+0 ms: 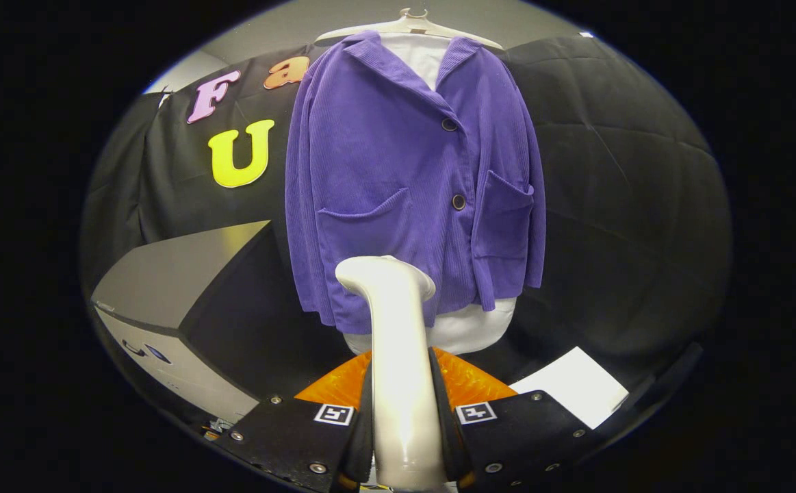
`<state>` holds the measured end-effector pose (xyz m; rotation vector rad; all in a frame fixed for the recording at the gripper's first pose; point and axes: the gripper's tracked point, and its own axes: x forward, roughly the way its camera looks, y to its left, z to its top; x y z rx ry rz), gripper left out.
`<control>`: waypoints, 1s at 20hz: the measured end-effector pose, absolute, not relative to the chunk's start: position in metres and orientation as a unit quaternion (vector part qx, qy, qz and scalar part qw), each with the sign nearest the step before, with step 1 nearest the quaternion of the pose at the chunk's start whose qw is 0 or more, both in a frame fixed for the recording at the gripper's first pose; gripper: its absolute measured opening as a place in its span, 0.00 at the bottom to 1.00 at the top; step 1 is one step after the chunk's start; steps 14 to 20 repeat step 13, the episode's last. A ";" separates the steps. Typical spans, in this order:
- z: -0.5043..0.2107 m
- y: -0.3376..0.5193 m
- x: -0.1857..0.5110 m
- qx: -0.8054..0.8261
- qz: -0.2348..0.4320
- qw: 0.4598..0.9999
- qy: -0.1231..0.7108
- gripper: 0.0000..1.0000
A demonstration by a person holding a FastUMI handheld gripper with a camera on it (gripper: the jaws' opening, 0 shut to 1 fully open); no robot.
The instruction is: Iron the clothes twice with a garment steamer, once on the left side and once on the right side.
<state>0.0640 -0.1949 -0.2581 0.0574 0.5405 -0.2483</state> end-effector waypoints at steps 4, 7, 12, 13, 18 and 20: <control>-0.245 -0.205 0.046 0.025 -0.106 0.961 0.252 0.40; -0.223 -0.211 0.039 0.020 -0.098 0.968 0.232 0.40; -0.173 -0.220 0.046 0.021 -0.096 0.976 0.193 0.40; -0.161 -0.223 0.049 0.022 -0.097 0.978 0.183 0.40; -0.161 -0.223 0.049 0.022 -0.097 0.978 0.183 0.40; -0.161 -0.223 0.049 0.022 -0.097 0.978 0.183 0.40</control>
